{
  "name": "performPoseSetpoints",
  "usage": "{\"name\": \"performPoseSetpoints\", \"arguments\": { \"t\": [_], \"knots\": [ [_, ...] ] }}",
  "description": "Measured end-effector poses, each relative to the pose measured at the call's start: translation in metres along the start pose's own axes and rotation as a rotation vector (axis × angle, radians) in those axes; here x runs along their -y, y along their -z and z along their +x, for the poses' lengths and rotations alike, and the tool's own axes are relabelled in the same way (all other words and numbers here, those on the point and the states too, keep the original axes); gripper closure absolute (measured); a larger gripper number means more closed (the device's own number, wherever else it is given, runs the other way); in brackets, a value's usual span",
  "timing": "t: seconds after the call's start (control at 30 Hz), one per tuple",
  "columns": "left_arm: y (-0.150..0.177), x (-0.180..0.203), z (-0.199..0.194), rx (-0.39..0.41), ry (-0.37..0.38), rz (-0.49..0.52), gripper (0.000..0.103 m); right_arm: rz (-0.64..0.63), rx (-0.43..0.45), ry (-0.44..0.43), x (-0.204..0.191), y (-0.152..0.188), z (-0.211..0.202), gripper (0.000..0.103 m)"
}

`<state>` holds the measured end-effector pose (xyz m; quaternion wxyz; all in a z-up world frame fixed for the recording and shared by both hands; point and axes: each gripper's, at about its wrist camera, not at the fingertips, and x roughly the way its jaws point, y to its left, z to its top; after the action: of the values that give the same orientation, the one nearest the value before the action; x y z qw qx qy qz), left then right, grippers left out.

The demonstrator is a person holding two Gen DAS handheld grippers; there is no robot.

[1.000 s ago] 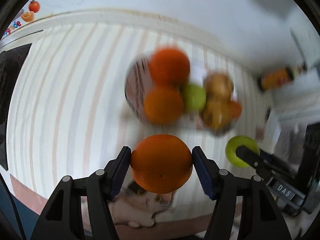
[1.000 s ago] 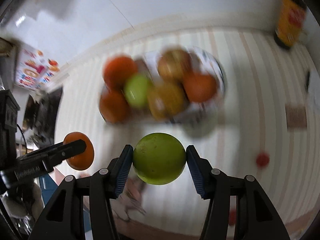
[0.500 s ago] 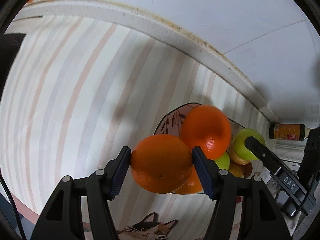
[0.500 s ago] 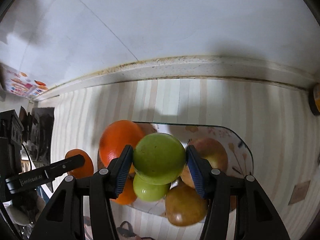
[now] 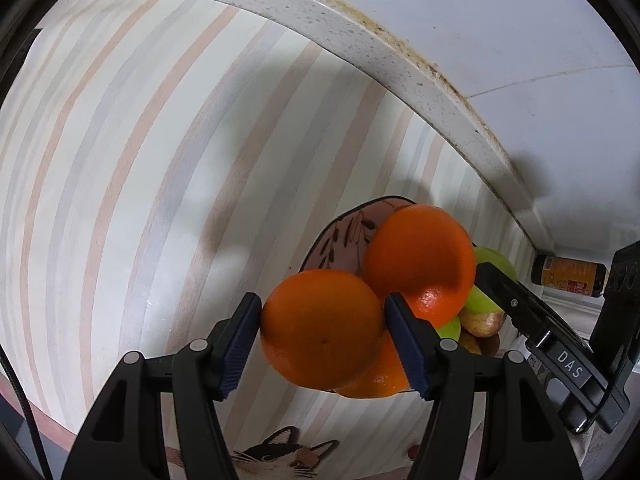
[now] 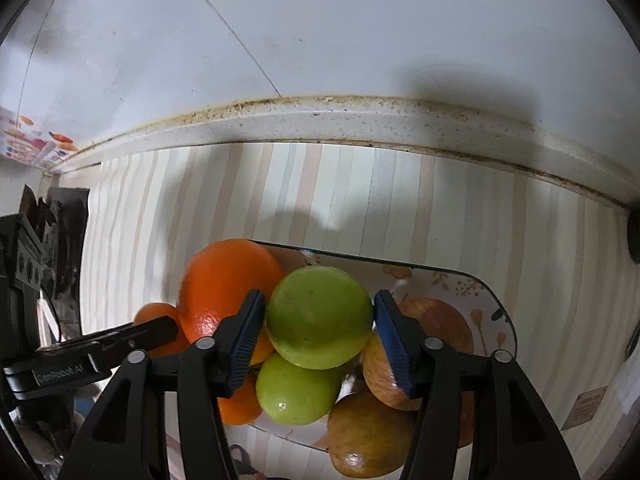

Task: Organize fruits
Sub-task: 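Place the tangerine on the plate with the left tool while the right tool places the green apple, then move both open tools toward the red tomatoes on the counter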

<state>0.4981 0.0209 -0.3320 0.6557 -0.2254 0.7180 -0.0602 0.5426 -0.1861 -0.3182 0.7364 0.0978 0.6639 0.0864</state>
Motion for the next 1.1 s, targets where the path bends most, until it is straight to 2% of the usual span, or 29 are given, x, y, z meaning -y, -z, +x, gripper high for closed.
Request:
{"name": "performPoseSetpoints", "arguments": {
  "t": [0.1,0.13,0.17,0.3,0.37,0.57,0.83,1.1],
  "knots": [
    [-0.002,0.003,0.000,-0.016,0.028,0.003,0.038,0.012,-0.012,-0.029,0.002,-0.001,-0.001,0.030],
    [-0.002,0.002,-0.002,-0.017,0.032,0.003,0.030,0.015,-0.016,-0.043,0.002,-0.002,-0.001,0.027],
    [-0.002,0.002,-0.004,-0.014,0.032,0.007,0.027,0.023,-0.020,-0.062,0.002,-0.002,-0.002,0.023],
    [0.001,0.006,-0.010,-0.003,-0.008,0.046,0.015,0.033,-0.003,-0.066,0.001,0.001,-0.013,0.015],
    [0.004,0.009,-0.014,0.020,-0.037,0.070,0.015,0.027,0.007,-0.036,-0.001,0.005,-0.021,0.007],
    [0.031,0.024,-0.043,0.166,-0.161,0.179,0.015,-0.014,0.099,0.128,-0.006,0.042,-0.057,0.006],
    [0.098,0.054,-0.058,0.293,-0.313,0.347,0.014,0.016,0.163,0.216,0.009,0.119,-0.089,0.005],
    [0.149,0.071,-0.094,0.408,-0.316,0.404,0.014,0.050,0.284,0.248,0.021,0.175,-0.146,0.005]
  ]
}}
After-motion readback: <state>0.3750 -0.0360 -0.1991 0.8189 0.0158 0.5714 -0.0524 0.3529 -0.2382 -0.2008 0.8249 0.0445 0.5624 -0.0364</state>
